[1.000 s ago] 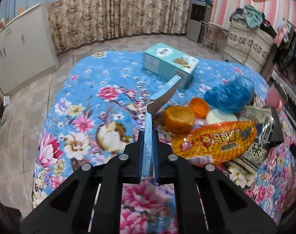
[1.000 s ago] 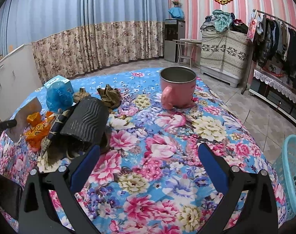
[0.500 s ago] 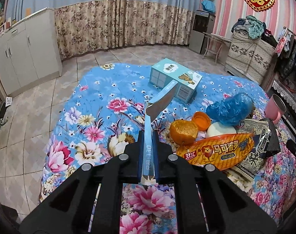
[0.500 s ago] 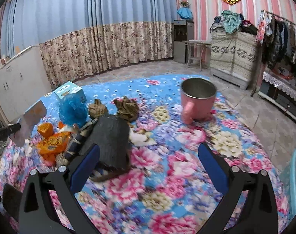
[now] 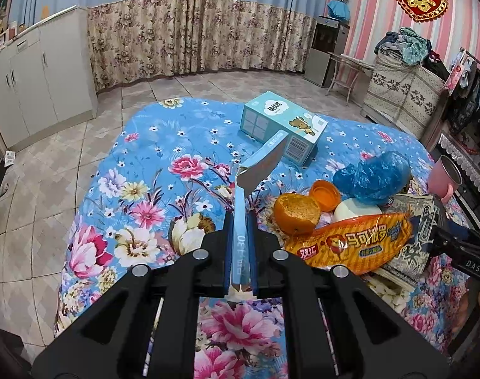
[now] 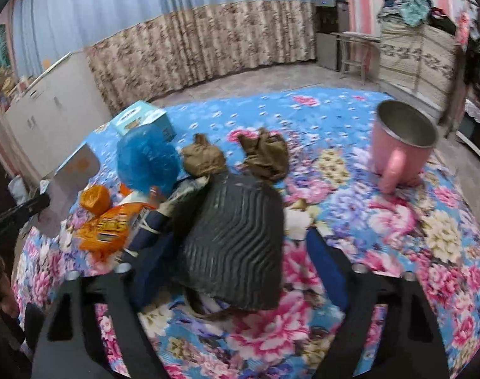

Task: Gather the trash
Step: 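Carry the receipt and black pouch over the blue basket and release the receipt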

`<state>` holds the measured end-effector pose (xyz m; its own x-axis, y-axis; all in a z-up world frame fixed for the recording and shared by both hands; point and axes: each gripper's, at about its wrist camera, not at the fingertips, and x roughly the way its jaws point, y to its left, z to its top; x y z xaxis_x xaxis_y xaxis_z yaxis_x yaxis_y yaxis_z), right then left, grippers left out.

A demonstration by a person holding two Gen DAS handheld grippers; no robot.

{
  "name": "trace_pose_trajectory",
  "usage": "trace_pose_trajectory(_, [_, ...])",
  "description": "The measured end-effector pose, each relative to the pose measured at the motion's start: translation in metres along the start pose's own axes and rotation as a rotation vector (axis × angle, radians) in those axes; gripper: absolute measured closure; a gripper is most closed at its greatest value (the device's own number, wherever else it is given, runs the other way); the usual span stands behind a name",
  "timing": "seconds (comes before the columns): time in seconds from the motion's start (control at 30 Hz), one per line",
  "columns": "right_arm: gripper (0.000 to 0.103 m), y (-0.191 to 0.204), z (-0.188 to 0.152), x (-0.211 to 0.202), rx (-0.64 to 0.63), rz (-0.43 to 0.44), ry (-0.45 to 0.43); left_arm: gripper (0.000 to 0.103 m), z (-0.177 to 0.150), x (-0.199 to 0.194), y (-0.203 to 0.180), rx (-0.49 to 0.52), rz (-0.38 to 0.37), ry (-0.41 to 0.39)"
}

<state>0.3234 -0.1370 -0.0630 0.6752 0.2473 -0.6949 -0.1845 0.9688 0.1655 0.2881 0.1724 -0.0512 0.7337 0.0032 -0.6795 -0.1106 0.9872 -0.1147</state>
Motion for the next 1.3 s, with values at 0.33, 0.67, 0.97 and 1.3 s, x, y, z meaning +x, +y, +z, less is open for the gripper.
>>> trace_pose_trajectory(0.33, [0.037, -0.016, 0.0, -0.035, 0.011, -0.037, -0.087, 0.096, -0.002, -0.002, -0.008, 0.013, -0.009, -0.002])
trace_pose_trajectory(0.67, [0.037, -0.078, -0.014, -0.132, 0.077, -0.134, -0.254, 0.096, 0.002, -0.054, -0.065, 0.105, -0.075, -0.123])
trace_pose_trajectory(0.97, [0.037, -0.132, -0.04, -0.202, 0.107, -0.265, -0.339, 0.096, -0.002, -0.088, -0.165, 0.179, -0.25, -0.169])
trace_pose_trajectory(1.3, [0.037, -0.198, -0.081, -0.264, 0.167, -0.467, -0.392, 0.096, -0.041, -0.09, -0.307, 0.337, -0.434, -0.144])
